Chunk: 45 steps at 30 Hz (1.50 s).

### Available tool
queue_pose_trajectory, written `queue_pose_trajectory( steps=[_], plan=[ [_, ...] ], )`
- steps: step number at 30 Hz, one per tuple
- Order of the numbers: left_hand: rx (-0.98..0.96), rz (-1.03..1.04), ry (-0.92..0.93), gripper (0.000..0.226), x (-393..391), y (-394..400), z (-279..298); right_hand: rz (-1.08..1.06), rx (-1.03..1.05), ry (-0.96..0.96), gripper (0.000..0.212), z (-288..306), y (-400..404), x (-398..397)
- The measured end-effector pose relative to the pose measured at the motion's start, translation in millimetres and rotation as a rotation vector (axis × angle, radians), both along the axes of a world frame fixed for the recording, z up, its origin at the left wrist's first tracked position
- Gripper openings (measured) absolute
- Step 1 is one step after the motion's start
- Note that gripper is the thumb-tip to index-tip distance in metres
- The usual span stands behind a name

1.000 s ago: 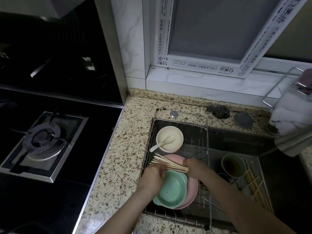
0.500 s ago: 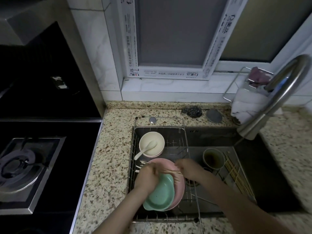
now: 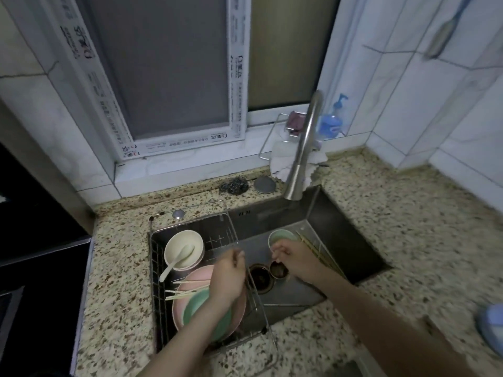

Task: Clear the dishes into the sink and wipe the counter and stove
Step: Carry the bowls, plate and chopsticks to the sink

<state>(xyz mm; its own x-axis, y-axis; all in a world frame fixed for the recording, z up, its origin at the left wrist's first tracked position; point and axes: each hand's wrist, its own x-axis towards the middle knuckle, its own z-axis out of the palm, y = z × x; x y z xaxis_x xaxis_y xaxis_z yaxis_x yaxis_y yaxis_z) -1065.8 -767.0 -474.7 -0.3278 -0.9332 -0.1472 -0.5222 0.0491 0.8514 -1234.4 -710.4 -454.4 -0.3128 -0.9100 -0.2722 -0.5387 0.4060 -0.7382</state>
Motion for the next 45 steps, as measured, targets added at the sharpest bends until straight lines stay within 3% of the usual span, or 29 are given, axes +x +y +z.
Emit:
queue_pose_trajectory(
  steps=[7, 12, 21, 27, 36, 45],
  plan=[
    [-0.061, -0.170, 0.018, 0.028, -67.1, 69.5, 50.8, -0.238, -0.107, -0.092, 0.019, 43.2, 106.6, -59.6],
    [-0.057, -0.301, 0.031, 0.029, -123.7, 160.9, 75.1, -0.383, -0.132, -0.086, 0.019, 71.8, 225.5, -105.9],
    [-0.084, -0.603, 0.023, 0.025, -205.3, 336.2, 68.8, -0.728, -0.198, -0.046, 0.016, 75.0, 457.7, -153.6],
    [0.002, -0.780, -0.049, 0.022, -233.1, 409.7, 58.7, -0.873, -0.160, -0.095, 0.022, 58.5, 556.7, -157.2],
    [0.076, -0.808, -0.078, 0.023, -277.1, 420.7, 34.9, -1.062, -0.131, -0.199, 0.017, 36.6, 598.3, -158.4],
    [0.038, -0.644, -0.048, 0.029, -335.7, 378.4, 1.0, -0.993, -0.006, -0.194, 0.024, 16.6, 548.8, -206.7]
  ],
)
